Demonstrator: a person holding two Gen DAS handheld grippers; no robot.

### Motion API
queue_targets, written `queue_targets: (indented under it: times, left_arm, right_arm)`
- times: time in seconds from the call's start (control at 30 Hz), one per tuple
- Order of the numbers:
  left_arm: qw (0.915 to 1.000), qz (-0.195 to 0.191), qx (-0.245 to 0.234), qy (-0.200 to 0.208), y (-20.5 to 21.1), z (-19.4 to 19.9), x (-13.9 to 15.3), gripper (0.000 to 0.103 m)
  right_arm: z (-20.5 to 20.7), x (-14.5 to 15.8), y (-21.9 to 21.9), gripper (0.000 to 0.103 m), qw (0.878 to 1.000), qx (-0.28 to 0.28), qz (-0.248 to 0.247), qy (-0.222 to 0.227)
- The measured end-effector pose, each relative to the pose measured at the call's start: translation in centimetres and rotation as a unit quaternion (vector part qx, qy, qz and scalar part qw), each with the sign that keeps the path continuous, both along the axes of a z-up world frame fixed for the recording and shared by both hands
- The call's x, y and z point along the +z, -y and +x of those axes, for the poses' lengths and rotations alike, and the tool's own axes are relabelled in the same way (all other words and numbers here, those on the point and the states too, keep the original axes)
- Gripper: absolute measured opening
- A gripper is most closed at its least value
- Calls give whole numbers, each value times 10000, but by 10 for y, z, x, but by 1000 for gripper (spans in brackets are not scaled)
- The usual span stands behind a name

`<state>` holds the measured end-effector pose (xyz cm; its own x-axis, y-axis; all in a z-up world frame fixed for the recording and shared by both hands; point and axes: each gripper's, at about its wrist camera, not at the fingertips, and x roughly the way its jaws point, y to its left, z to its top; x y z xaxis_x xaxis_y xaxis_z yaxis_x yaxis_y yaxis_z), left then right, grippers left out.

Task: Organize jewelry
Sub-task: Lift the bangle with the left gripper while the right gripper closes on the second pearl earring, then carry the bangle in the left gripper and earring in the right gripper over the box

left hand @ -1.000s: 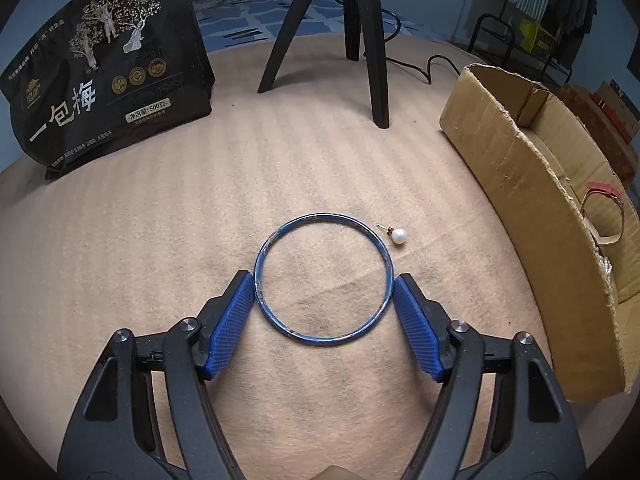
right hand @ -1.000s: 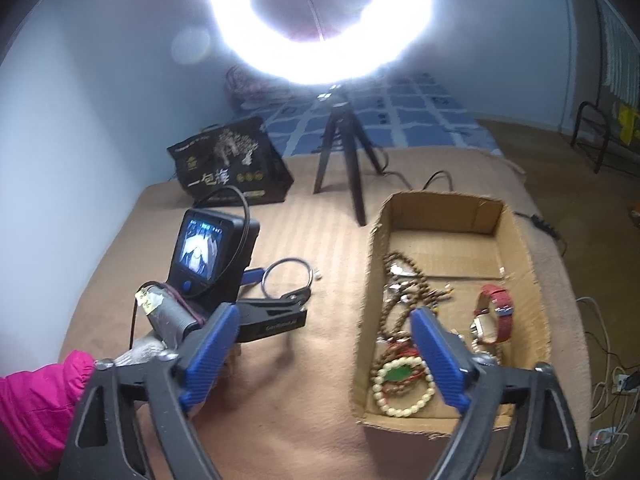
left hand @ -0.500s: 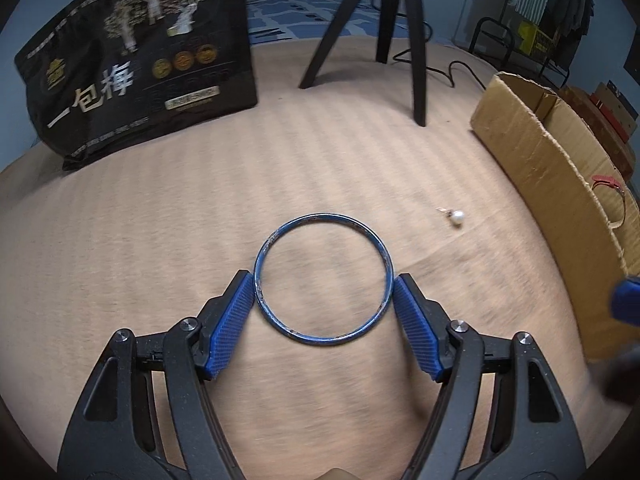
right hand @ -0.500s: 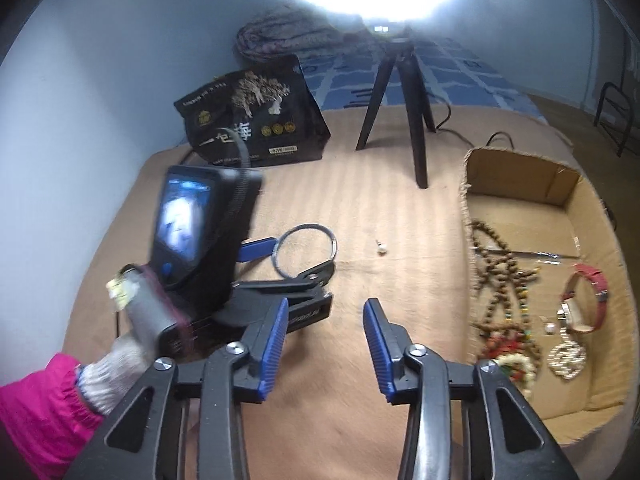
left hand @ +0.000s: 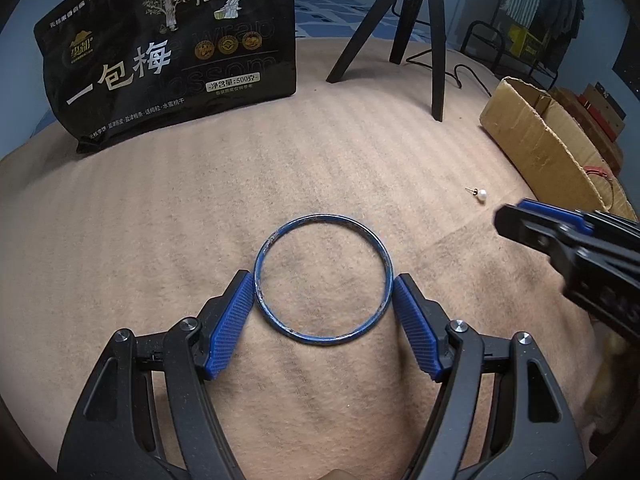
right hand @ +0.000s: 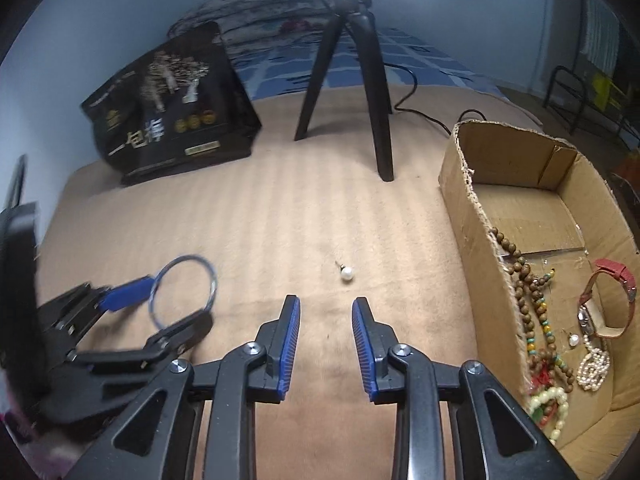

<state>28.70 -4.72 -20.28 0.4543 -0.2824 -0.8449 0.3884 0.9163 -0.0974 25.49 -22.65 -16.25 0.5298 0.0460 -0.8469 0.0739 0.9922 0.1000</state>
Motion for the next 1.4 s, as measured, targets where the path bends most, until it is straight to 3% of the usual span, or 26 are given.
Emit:
queue_targets:
  times: [0.43, 0.53, 0.6, 1.03, 1.4]
  left_arm:
    - [9998, -163, -61, 57, -8, -7, 1, 74]
    - [9999, -152, -60, 57, -7, -6, 0, 74]
    - [9999, -142, -61, 62, -6, -6, 0, 74]
    - [9999, -160, 27, -23, -5, -9, 3, 73]
    - [9999, -20, 70, 86, -5, -21, 27, 73]
  right_arm:
    - [31, -22, -9, 22, 9978, -13, -648, -125]
    - [35, -23, -8, 18, 9976, 2, -686, -118]
    - [36, -24, -8, 7, 9973, 49, -723, -126]
    - [24, -16, -4, 6, 9977, 200, -643, -44]
    - [2, -3, -2, 6, 9984, 264, -493, 0]
